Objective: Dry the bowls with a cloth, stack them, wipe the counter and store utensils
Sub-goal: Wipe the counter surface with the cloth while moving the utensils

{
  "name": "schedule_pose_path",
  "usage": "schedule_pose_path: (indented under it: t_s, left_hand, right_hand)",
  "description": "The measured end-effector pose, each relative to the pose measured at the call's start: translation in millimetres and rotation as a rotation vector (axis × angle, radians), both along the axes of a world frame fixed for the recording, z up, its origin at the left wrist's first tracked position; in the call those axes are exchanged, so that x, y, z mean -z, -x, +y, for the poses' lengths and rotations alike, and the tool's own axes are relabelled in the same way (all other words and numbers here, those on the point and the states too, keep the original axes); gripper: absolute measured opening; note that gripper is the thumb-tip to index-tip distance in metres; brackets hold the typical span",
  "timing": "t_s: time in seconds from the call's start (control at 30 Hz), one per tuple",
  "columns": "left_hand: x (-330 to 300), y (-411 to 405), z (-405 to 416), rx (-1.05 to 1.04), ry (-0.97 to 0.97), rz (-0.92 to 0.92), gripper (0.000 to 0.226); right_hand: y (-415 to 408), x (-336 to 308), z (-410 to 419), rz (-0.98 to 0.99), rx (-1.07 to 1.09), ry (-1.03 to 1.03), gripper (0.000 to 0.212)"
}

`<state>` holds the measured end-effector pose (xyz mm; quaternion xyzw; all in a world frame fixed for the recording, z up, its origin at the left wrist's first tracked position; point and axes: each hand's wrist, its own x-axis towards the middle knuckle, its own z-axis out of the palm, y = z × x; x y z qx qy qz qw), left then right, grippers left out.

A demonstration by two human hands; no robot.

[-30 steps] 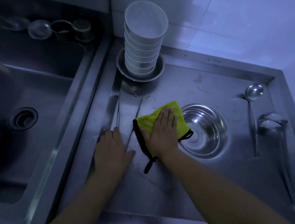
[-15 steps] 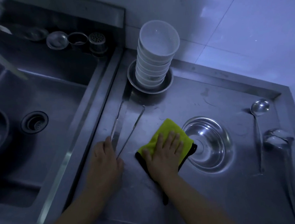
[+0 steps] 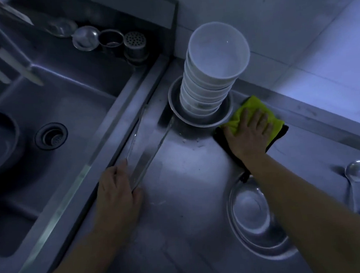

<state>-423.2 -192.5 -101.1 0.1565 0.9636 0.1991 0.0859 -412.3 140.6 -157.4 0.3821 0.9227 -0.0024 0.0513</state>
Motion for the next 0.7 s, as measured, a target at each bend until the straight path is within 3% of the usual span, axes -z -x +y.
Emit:
schedule_pose_path:
  t_s: [0.13,0.4,0.7]
  left_hand:
    - [-1,1,-3,-0.054,-0.059,0.042,0.06]
    - [-12,2,-16,-0.172,-0.192,0.043,0.06]
    - [-13,12,-36,-0.21,-0.258,0.052,0.062]
  right_hand:
    - [1,-1,-12,-0.018,-0.041,0.017,0.086]
    - [-18,1,-139,0.019,-0.239,0.065,0.092]
    - [29,4,-200,0.194,-0.374,0.237,0.076]
